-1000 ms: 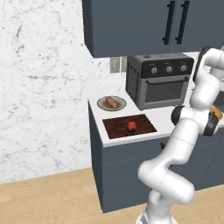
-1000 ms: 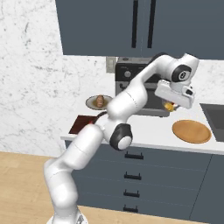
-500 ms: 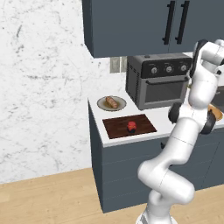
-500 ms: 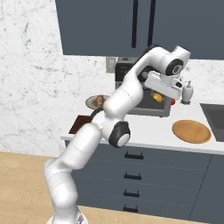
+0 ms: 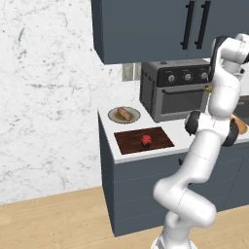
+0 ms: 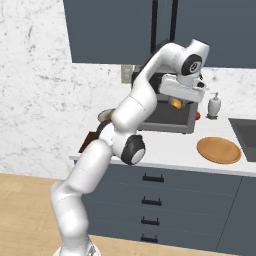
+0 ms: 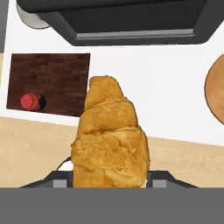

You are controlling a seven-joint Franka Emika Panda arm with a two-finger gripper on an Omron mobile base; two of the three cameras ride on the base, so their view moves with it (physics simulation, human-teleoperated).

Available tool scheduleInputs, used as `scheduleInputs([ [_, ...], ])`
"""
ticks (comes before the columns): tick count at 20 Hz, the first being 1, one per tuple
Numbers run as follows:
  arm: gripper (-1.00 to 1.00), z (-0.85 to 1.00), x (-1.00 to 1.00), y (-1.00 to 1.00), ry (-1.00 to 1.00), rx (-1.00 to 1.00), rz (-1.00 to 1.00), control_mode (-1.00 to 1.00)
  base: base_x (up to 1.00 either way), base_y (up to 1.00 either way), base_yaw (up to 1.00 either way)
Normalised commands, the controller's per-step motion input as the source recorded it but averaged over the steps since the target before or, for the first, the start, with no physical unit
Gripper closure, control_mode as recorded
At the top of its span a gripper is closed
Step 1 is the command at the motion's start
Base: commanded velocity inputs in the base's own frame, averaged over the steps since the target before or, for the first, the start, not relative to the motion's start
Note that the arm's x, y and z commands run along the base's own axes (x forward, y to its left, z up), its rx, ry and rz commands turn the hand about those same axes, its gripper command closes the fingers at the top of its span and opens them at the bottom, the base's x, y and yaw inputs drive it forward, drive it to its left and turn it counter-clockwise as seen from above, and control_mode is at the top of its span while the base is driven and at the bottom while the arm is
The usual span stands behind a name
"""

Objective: From the different types of pastries on the counter, select a croissant and place it on the cutting board. Then retrieve a jar of jam from the cabinet and place it alongside the croissant on the cutting board.

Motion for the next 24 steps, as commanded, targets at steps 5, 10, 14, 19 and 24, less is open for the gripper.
scheduleInputs([
  [5, 1.0, -0.49, -0.93, 0.26, -0.51, -0.28, 0.17, -1.0, 0.0, 0.0, 0.0],
  [10, 1.0, -0.97, -0.8, 0.97, -0.66, -0.53, 0.26, -1.0, 0.0, 0.0, 0.0],
  [14, 1.0, -0.94, -0.83, 1.0, -0.63, -0.53, 0.31, -1.0, 0.0, 0.0, 0.0],
  [19, 1.0, -0.9, -0.78, 1.0, -0.65, -0.55, 0.32, -1.0, 0.0, 0.0, 0.0],
  [24, 1.0, -0.88, -0.73, 1.0, -0.71, -0.59, 0.32, -1.0, 0.0, 0.0, 0.0],
])
